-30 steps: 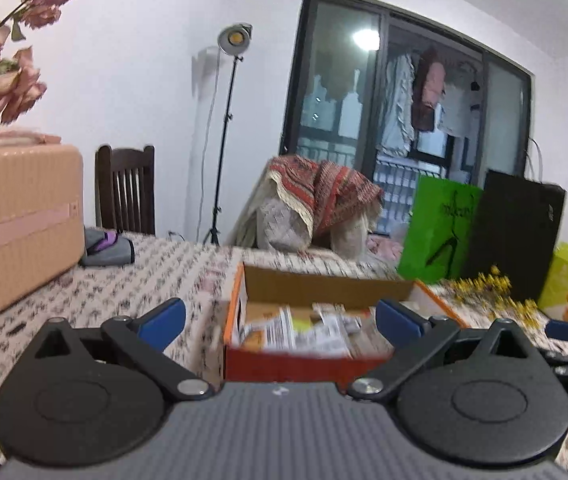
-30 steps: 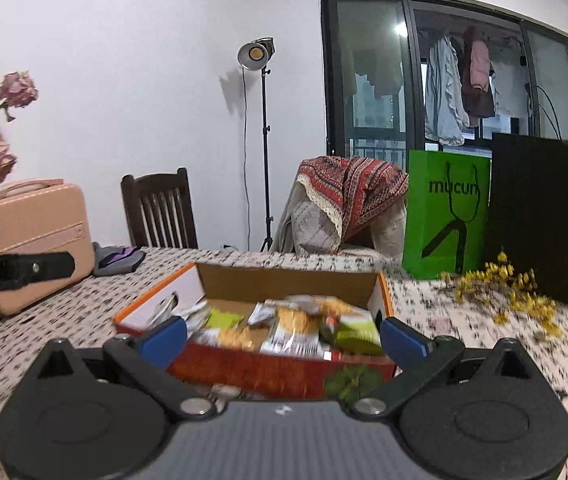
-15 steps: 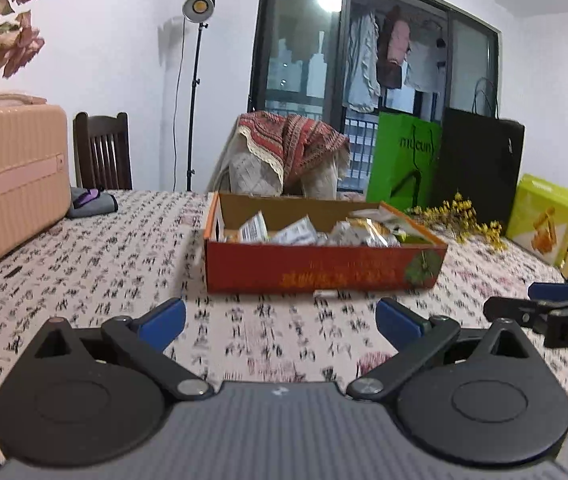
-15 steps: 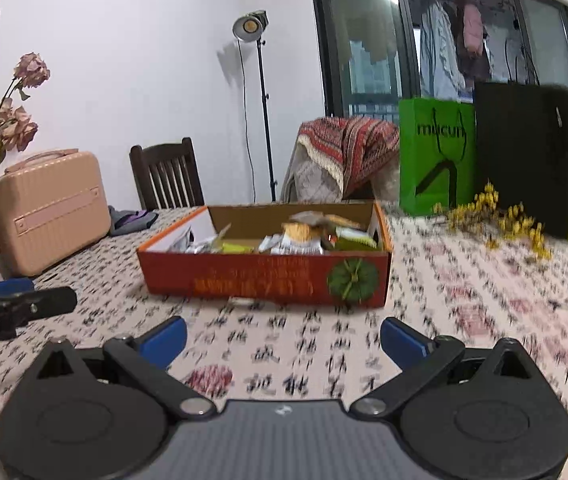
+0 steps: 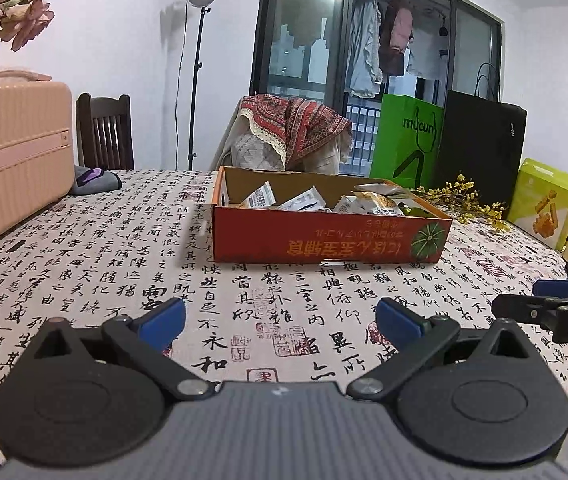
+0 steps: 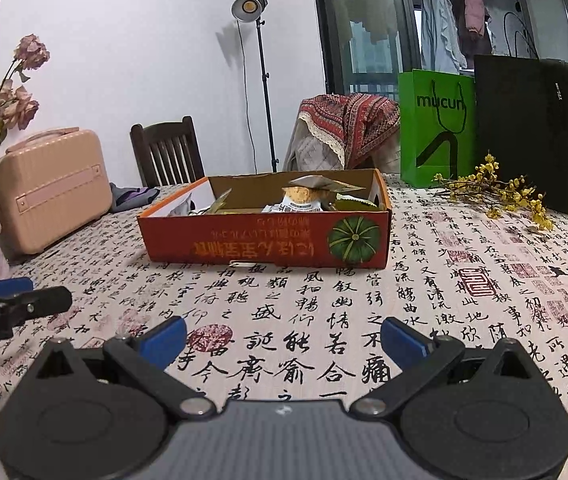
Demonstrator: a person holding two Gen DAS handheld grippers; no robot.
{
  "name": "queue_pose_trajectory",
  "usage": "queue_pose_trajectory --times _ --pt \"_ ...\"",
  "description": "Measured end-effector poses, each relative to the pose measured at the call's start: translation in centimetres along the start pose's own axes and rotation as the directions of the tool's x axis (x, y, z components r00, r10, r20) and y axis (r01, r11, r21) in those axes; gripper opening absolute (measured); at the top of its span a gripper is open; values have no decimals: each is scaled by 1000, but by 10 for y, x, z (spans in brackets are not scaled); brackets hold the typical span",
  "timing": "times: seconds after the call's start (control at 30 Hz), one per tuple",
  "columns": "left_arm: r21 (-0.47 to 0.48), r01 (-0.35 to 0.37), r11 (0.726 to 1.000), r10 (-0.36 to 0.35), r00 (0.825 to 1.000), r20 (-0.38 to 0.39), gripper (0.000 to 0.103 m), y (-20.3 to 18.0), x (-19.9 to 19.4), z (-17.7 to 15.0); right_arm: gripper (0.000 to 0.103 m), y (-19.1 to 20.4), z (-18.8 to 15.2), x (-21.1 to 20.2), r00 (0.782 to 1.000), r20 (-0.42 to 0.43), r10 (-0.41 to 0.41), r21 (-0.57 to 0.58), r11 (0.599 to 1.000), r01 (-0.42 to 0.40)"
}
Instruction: Organize snacks
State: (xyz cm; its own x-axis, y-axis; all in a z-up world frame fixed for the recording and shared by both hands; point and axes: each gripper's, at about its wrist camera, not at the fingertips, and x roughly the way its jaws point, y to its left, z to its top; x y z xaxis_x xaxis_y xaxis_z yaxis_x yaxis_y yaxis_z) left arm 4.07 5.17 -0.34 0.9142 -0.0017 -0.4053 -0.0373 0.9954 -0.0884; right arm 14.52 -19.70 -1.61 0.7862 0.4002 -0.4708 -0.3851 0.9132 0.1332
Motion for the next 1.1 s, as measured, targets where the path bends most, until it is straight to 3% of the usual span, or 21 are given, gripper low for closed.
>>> queue_pose_trajectory --times 1.1 --pt "13 12 1000 -12 1000 3 103 -5 -1 -3 103 -4 -3 2 1000 -7 -6 2 1000 6"
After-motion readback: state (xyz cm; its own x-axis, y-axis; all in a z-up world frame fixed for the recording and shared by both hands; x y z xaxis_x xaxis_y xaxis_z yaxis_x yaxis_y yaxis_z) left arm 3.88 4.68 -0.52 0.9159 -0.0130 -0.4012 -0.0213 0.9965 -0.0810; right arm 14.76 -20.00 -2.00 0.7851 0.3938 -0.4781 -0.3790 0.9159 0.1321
